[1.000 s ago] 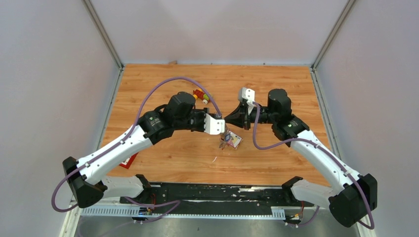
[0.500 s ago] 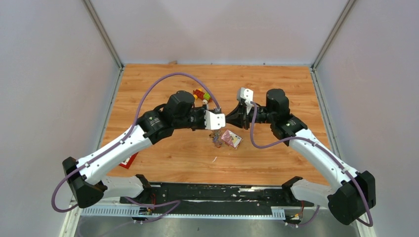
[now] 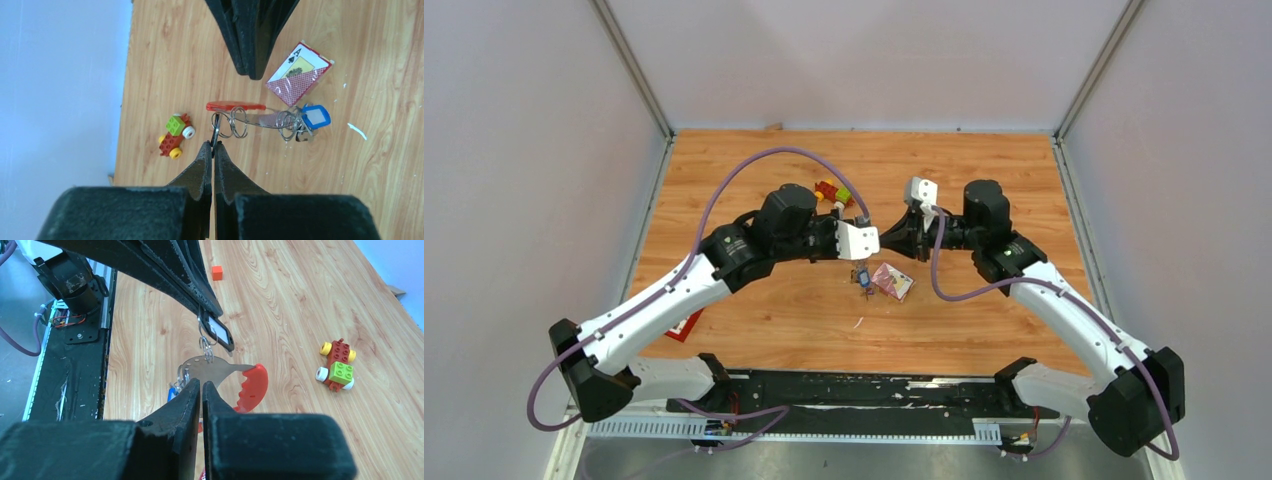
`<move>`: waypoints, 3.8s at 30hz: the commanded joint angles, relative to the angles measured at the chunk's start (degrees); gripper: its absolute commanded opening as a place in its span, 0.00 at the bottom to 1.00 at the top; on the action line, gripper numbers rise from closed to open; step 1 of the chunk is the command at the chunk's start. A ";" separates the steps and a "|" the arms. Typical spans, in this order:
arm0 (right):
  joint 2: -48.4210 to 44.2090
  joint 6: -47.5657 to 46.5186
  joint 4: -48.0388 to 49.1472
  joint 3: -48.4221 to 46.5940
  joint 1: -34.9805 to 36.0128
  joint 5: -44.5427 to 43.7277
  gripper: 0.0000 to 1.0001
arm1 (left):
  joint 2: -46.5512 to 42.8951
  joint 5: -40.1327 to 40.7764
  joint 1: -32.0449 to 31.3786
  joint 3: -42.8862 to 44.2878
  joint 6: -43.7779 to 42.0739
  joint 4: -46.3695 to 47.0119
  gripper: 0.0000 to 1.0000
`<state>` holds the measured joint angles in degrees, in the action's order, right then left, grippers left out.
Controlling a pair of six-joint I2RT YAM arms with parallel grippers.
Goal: Put the keys on the keyring
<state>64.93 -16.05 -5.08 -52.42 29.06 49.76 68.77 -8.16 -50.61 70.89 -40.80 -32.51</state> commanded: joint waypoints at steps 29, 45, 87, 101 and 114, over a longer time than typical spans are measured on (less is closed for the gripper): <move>-6.40 -1.01 0.28 0.33 -4.12 -2.73 0.08 | 7.51 19.96 11.98 3.74 3.91 1.70 0.00; -15.20 -16.15 -19.61 -0.83 -6.30 -10.56 0.06 | 31.50 23.12 3.72 12.14 0.53 2.64 0.00; -23.77 -23.70 -30.14 2.53 -6.32 -5.53 0.16 | 49.25 41.37 -1.08 18.46 -18.85 26.51 0.88; -16.45 -10.27 -21.89 -3.55 -8.39 -23.52 0.85 | 19.36 25.54 17.98 0.35 8.11 22.83 1.00; -9.35 5.29 -9.73 -2.03 -10.71 -46.48 1.00 | -11.90 15.02 32.95 -23.37 20.64 27.67 1.00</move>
<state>54.61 -17.34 -20.60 -54.15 18.79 12.23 64.27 10.50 -19.40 50.28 -25.45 -6.85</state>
